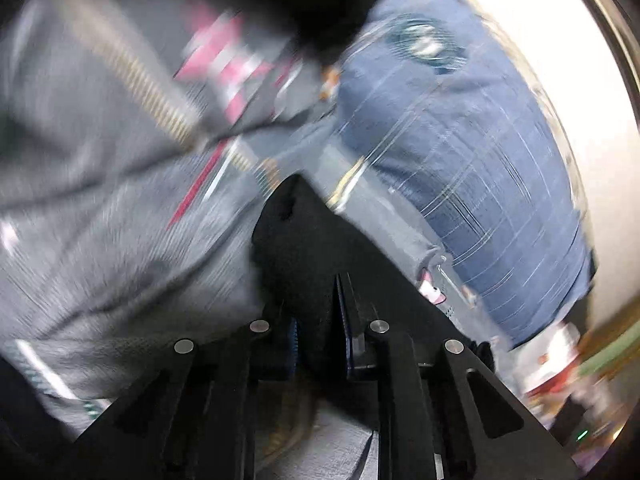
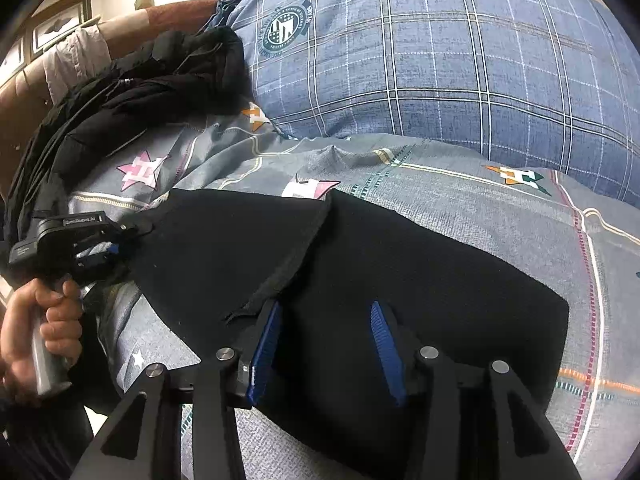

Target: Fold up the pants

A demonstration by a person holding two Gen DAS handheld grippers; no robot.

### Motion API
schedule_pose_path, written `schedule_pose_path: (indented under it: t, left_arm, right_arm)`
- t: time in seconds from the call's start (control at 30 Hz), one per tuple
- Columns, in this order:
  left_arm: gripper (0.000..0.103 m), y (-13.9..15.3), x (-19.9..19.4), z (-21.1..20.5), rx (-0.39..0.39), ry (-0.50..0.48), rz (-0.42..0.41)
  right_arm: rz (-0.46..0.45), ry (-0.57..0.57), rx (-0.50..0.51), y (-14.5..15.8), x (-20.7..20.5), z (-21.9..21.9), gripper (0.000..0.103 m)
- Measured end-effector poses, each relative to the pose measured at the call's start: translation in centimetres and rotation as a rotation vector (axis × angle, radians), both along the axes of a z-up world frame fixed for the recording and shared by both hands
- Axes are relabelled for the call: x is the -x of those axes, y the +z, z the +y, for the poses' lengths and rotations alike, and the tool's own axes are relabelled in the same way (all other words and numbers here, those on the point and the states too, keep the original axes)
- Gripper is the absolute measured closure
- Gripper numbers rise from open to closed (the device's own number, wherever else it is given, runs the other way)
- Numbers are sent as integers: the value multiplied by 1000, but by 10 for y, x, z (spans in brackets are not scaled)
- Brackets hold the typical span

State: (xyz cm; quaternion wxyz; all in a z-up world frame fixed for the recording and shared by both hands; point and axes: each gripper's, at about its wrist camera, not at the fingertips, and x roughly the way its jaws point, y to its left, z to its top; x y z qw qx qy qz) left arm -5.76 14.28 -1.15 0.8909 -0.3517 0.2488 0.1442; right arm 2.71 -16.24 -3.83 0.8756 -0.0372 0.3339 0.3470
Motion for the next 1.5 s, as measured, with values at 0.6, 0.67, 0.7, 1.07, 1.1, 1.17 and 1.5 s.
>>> schedule_pose_path:
  t: [0.6,0.67,0.7,1.07,1.1,1.17,1.5]
  left_arm:
    - [93,68,-27,-243,-879,-330,-223]
    - [93,63,-31,-263,-897,-391,-232]
    - [93,59,-32,-275,-903,-432,-232]
    - [93,5,-51,-333,-966,-618,-117]
    - [93,2,-51,-334,-970,-622,-112]
    - [93,-4,-53,-339,-980,-643,-102]
    - [59,-18,-37,-342,-872,-907,-95]
  right_arm:
    - [238,-245,-704,23,-29,-139,56]
    - [237,-262,-717,23,-24,-153,56]
    - [228,-272,-717,24,-21,-160,56]
    - [235,-397,-770,13,-12,-219,56]
    - [234,-393,-770,14,-12,-218,56]
    - [232,-379,-766,16,-12,-214,56]
    - [122,-286,-526,44,-24,-178,57]
